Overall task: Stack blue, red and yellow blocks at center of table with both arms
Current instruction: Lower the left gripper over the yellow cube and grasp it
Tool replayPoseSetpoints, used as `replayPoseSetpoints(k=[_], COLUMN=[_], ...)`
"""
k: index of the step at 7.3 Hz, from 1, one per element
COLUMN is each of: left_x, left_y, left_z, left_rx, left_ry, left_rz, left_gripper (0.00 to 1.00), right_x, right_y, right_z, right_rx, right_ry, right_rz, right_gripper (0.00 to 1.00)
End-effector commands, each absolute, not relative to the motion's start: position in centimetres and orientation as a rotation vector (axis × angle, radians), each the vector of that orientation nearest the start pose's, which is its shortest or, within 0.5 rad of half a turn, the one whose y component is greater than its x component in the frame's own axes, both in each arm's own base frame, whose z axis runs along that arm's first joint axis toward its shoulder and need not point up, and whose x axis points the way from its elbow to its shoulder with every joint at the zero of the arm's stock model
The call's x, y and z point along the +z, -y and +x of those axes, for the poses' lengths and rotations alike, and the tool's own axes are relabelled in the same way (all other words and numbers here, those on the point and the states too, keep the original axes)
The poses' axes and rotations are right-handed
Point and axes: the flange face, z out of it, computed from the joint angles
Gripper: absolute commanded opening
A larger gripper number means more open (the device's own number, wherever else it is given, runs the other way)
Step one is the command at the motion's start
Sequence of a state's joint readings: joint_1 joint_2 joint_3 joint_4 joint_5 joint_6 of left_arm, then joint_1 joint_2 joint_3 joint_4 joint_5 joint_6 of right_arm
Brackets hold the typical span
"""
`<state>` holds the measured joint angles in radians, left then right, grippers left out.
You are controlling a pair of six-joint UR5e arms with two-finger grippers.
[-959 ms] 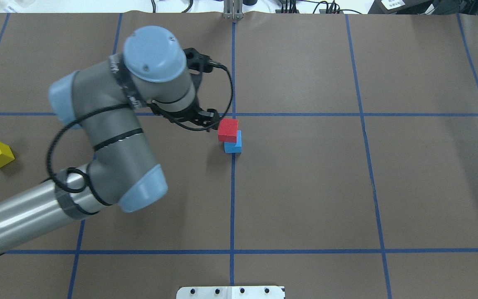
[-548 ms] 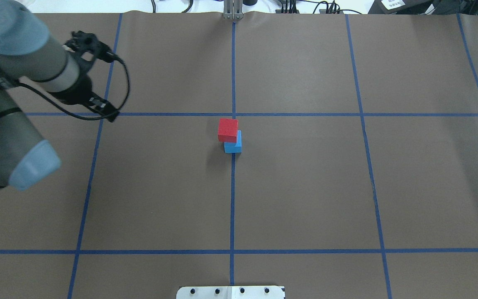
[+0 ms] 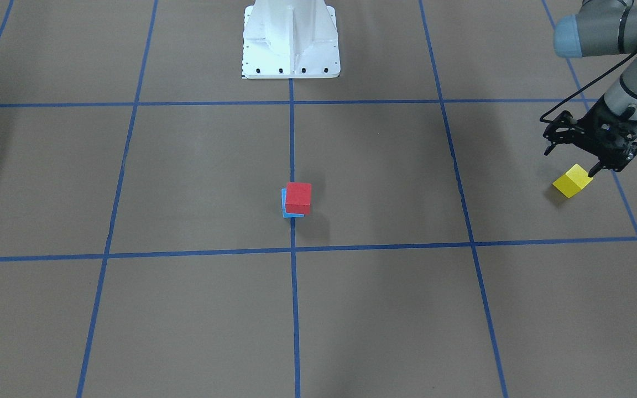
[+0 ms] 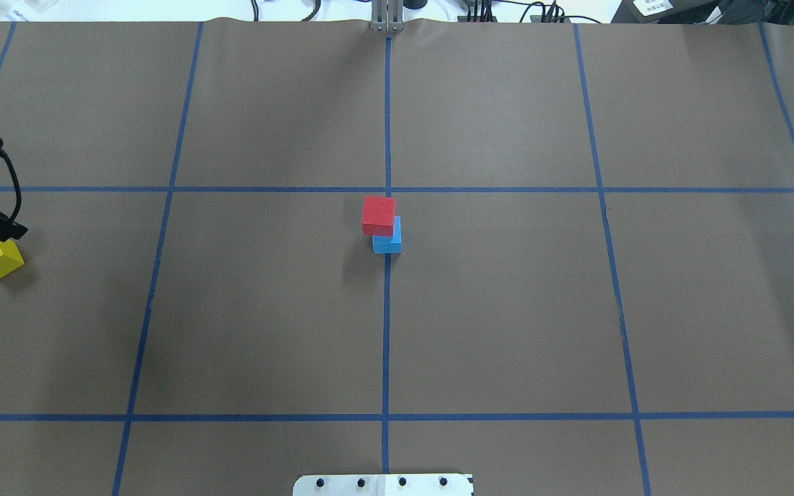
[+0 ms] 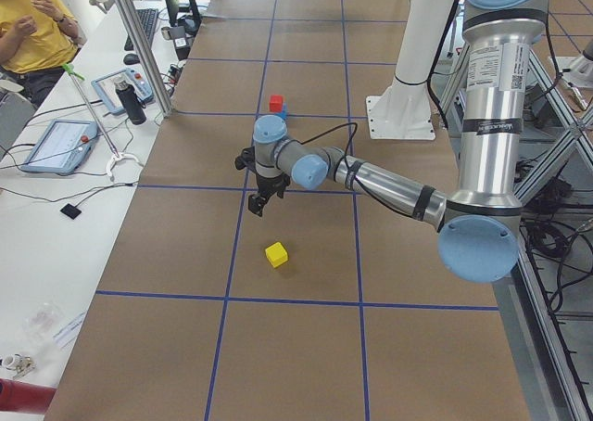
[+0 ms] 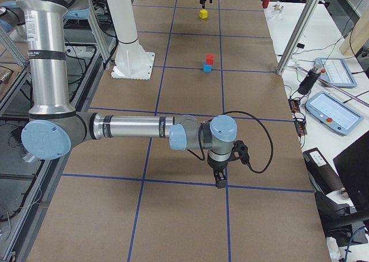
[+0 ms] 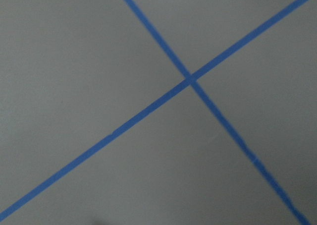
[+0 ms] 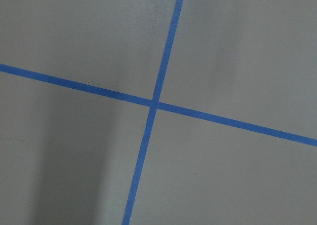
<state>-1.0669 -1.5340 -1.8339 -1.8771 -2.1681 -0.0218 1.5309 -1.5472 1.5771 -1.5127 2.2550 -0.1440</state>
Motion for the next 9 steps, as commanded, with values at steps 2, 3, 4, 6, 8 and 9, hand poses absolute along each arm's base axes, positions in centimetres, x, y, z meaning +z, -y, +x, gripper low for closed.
replayPoseSetpoints(k=[2,3,4,6,8,9], left_x=[63.0,63.1,62.8,63.2,63.8,64.1], left_y=[45.5,45.5,45.5,45.4,45.4,45.4], left_z=[16.2,16.2,16.2,16.5,16.6,16.7], left_rx=[0.658,0.652,0.65,0.652,0.652,0.652], left_ry=[-0.725,-0.727,-0.729,-0.729,-0.726,-0.725], left_rz=[0.439,0.437,0.441,0.431,0.42,0.414], left_gripper=[1.0,1.0,1.0,1.0,1.0,1.0], right_x=[64.2,64.2,64.3,64.2,64.3,64.3], right_y=[51.1,51.1,51.1,51.1,51.1,51.1], right_z=[5.0,5.0,5.0,5.0,5.0,5.0], right_rx=[-0.208,-0.208,-0.208,-0.208,-0.208,-0.208], right_ry=[0.679,0.679,0.679,0.679,0.679,0.679], right_rz=[0.124,0.124,0.123,0.124,0.123,0.123], right_gripper=[1.0,1.0,1.0,1.0,1.0,1.0])
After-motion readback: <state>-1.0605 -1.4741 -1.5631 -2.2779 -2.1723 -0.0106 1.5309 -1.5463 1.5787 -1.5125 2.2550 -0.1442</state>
